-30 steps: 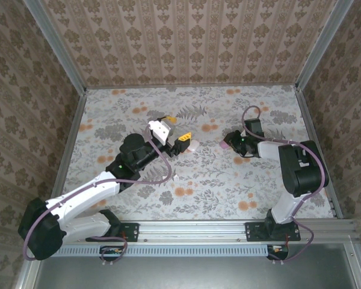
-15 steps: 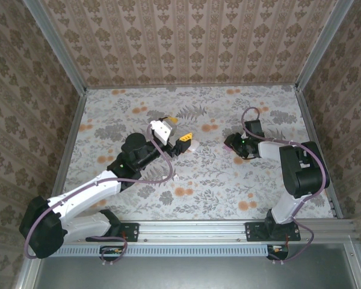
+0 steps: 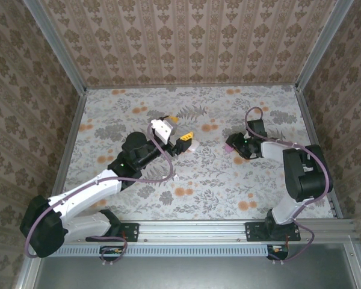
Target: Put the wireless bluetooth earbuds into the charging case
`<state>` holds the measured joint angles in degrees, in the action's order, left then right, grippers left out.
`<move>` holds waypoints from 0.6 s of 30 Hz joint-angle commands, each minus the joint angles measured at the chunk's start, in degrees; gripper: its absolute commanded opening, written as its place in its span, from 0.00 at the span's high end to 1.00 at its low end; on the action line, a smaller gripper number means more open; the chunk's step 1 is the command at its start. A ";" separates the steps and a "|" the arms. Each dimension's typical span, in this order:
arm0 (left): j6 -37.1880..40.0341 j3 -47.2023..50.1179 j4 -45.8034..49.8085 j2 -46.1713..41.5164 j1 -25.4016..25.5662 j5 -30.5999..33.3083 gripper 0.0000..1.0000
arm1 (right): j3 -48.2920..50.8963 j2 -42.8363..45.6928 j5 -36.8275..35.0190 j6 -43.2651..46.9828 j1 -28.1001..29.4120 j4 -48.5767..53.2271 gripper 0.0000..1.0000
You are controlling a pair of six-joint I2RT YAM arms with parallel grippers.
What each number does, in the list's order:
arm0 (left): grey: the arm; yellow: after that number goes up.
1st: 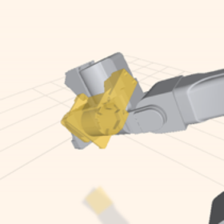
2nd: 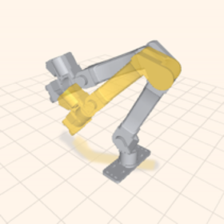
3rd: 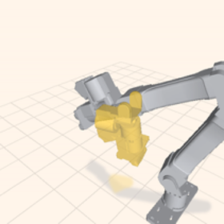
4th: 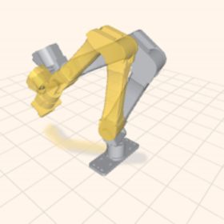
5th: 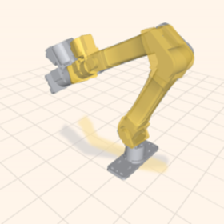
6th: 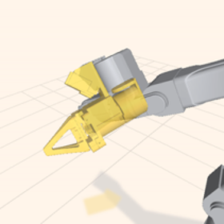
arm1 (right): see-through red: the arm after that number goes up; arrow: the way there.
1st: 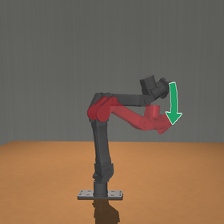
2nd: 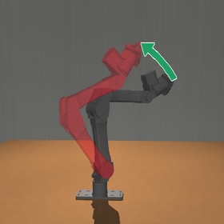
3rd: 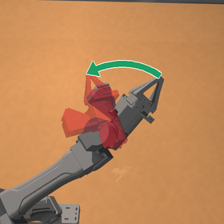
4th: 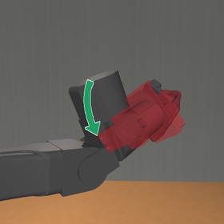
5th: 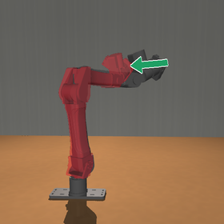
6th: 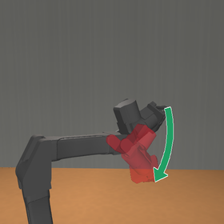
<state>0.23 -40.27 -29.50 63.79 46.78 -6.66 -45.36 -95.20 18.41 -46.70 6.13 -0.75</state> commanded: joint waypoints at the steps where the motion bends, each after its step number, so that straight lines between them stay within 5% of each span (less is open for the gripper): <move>1: -0.51 -1.61 -0.78 0.21 -0.20 -0.91 0.24 | 0.82 1.97 2.82 -2.38 -0.16 1.28 0.48; 18: -1.16 -1.17 -0.74 -0.24 -0.03 -0.38 0.24 | -1.22 1.76 7.24 -6.74 3.65 1.02 0.48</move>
<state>-0.01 -40.53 -29.52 64.01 46.81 -6.81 -45.28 -94.45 23.94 -51.79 8.95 -0.56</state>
